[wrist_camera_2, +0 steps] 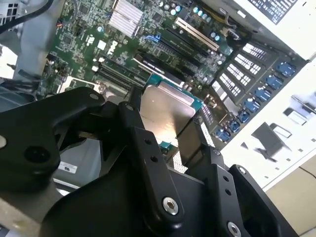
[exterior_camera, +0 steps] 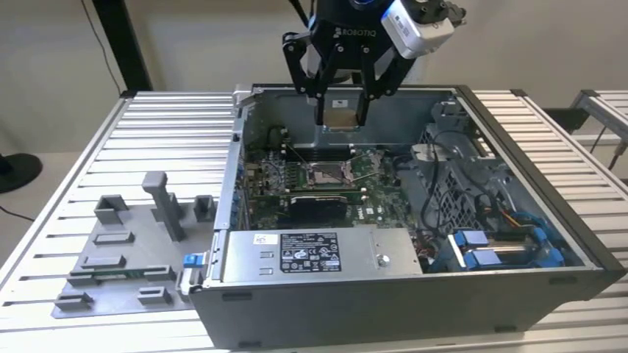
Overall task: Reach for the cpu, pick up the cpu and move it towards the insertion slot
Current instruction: 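Pick up the cpu and move it towards the insertion slot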
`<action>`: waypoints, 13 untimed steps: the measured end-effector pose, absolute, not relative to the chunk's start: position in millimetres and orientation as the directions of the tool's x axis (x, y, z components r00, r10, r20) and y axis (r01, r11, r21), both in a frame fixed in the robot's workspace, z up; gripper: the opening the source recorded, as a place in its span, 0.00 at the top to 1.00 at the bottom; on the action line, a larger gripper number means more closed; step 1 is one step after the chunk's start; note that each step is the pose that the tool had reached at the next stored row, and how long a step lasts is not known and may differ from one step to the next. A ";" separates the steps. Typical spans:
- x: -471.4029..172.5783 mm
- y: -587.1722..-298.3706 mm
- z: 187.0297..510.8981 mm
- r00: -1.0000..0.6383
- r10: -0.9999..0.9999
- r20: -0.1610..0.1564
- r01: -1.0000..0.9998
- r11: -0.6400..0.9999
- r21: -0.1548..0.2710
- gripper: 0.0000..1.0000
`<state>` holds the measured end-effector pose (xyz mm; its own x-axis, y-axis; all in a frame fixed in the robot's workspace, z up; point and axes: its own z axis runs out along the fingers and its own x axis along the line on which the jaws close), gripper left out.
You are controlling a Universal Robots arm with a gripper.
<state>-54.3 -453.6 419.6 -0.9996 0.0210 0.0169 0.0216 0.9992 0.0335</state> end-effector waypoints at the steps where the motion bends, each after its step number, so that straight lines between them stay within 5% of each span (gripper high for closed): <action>1: -54.1 -451.1 419.5 -1.000 0.021 0.017 0.022 0.999 0.034 1.00; 13: -49.1 -413.7 418.9 -1.000 0.021 0.017 0.022 0.999 0.034 1.00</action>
<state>-49.1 -413.7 418.9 -0.9996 0.0211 0.0168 0.0216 0.9992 0.0336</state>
